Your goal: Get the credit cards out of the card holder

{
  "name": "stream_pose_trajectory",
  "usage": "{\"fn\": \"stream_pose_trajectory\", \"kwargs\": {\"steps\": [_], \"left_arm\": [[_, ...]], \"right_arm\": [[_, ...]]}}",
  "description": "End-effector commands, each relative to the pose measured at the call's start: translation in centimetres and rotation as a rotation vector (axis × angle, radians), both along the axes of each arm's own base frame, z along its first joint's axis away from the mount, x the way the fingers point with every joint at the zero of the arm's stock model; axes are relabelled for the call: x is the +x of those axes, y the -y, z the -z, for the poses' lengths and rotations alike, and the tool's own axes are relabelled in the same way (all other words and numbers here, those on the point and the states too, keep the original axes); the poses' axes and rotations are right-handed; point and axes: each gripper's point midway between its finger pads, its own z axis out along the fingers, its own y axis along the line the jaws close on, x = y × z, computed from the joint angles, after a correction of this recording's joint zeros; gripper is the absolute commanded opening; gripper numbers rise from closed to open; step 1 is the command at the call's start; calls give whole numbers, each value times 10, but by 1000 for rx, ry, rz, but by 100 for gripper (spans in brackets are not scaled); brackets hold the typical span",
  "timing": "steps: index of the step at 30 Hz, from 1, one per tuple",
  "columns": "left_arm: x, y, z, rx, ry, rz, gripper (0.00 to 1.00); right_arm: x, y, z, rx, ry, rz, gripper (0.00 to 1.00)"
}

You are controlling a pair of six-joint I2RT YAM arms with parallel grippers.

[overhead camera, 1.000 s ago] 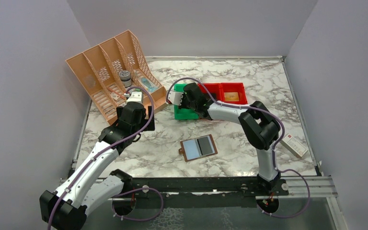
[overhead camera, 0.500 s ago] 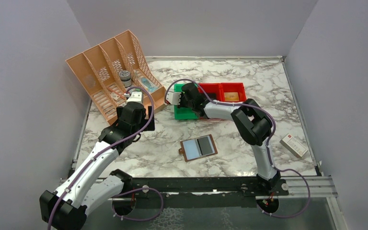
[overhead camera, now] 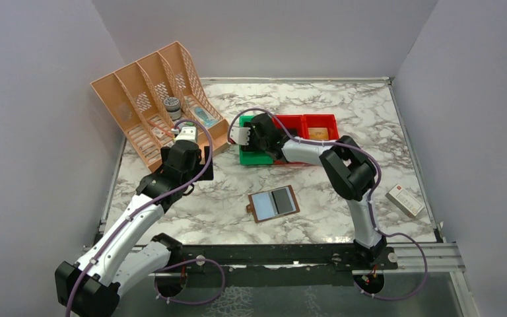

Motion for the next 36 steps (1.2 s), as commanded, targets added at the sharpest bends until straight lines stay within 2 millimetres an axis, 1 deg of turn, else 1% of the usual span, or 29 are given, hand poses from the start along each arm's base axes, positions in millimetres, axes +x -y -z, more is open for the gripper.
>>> {"fn": "stream_pose_trajectory", "kwargs": {"steps": [1, 5, 9, 11, 13, 16, 20, 23, 26, 28, 31, 36], "left_arm": [[1, -1, 0, 6, 0, 6, 99], [1, 0, 1, 7, -2, 7, 99], [1, -1, 1, 5, -1, 5, 99], [1, -1, 1, 6, -1, 4, 99], [1, -1, 1, 6, -1, 5, 99], [1, 0, 0, 4, -1, 4, 99], [2, 1, 2, 4, -6, 7, 99], [2, 2, 3, 5, -13, 12, 99], [1, 2, 5, 5, -19, 15, 99], [2, 2, 5, 5, -18, 14, 99], [1, 3, 5, 5, -21, 16, 99], [1, 2, 4, 4, -17, 15, 99]], "right_arm": [[-1, -6, -31, 114, 1, 15, 56], [-5, -14, -53, 255, -22, 36, 56], [-12, -19, -77, 430, -69, 94, 55], [-21, -20, -84, 544, -124, 125, 49], [-29, -25, -89, 659, -187, 162, 40], [-35, -28, -83, 759, -335, 291, 27], [-39, -30, -61, 797, -514, 499, 20], [-39, -30, -50, 822, -555, 572, 13], [-39, -28, -39, 805, -584, 630, 8], [-41, -28, -33, 799, -611, 656, 2], [-42, -28, -23, 785, -638, 697, 1], [-37, -30, -5, 762, -656, 751, 1]]}}
